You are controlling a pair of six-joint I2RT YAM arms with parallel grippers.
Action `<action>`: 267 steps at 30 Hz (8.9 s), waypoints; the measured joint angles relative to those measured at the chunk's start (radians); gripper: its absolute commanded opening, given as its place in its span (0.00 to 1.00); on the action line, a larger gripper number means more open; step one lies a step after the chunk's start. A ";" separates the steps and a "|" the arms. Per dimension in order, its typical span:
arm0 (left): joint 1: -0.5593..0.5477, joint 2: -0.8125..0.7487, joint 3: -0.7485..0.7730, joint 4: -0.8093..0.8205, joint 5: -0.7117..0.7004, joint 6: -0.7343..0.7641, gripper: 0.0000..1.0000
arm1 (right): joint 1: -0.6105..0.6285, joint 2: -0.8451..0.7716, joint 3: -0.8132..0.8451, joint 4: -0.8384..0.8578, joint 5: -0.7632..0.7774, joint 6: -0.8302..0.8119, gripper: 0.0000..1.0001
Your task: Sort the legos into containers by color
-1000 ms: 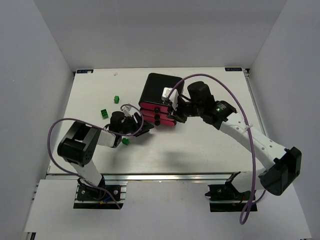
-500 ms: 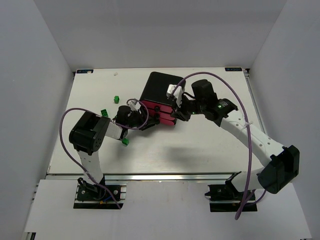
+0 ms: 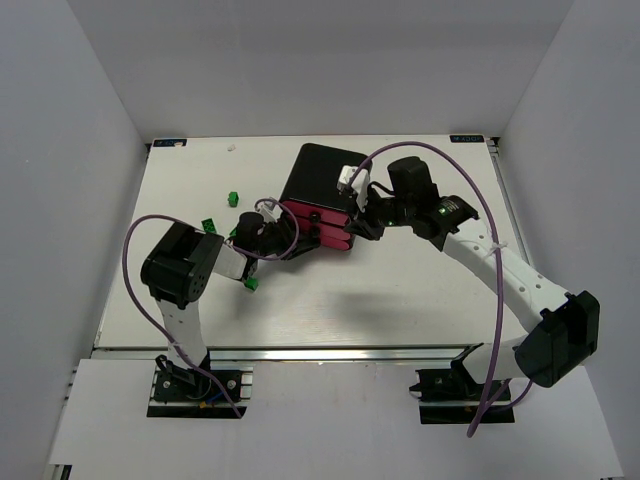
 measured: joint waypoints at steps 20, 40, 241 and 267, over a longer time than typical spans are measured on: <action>-0.012 -0.336 -0.135 -0.422 -0.019 0.186 0.85 | -0.007 0.087 0.010 -0.063 -0.085 -0.079 0.62; 0.011 -1.073 0.050 -1.331 -0.642 0.285 0.33 | 0.227 0.337 0.142 -0.097 -0.200 -0.293 0.35; -0.018 -1.134 0.146 -1.322 -0.757 0.206 0.69 | 0.189 0.469 0.435 -0.028 -0.101 0.021 0.39; -0.032 -1.456 0.172 -1.927 -1.060 -0.041 0.73 | 0.378 1.176 0.930 0.238 0.507 0.327 0.79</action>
